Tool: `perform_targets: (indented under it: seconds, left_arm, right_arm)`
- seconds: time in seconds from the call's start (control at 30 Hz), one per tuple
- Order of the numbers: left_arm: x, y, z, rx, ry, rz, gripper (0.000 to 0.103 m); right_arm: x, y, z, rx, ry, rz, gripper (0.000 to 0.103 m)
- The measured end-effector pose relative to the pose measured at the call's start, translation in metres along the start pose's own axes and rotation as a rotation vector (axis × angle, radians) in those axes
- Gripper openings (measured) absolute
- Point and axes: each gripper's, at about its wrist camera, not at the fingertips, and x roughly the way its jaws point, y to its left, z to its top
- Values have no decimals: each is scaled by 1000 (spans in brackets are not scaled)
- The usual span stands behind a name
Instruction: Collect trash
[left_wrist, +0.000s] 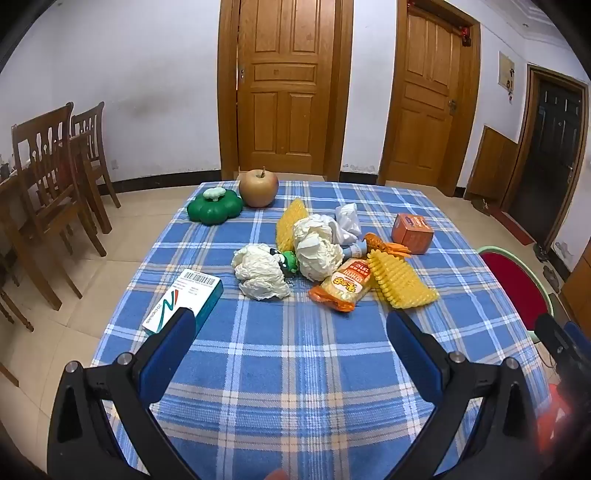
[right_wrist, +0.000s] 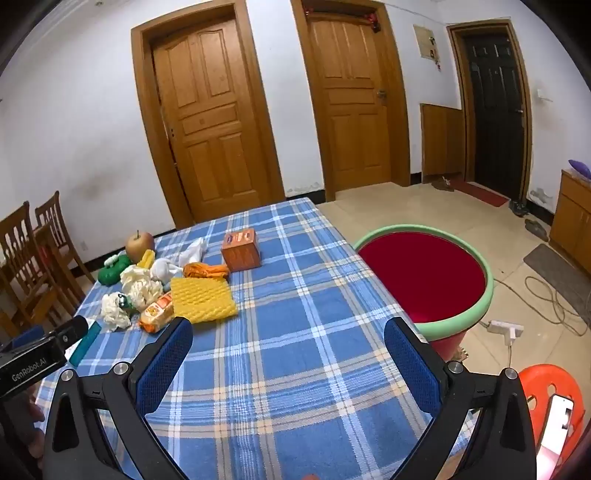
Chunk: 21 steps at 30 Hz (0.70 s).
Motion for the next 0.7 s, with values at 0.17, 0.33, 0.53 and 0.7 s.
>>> perform_targets:
  seconds: [0.17, 0.33, 0.53, 0.7]
  left_arm:
    - [0, 0, 0, 0, 5, -2, 101]
    - [1, 0, 0, -2, 8, -2, 101]
    - [-1, 0, 1, -3, 7, -1, 101]
    - [1, 0, 0, -2, 8, 0, 101]
  right_arm:
    - [-2, 1, -2, -1, -16, 7, 103]
    - [-3, -2, 2, 12, -7, 11, 103]
    - [-5, -2, 2, 9, -6, 6, 103]
    - [-5, -2, 1, 8, -8, 9, 103]
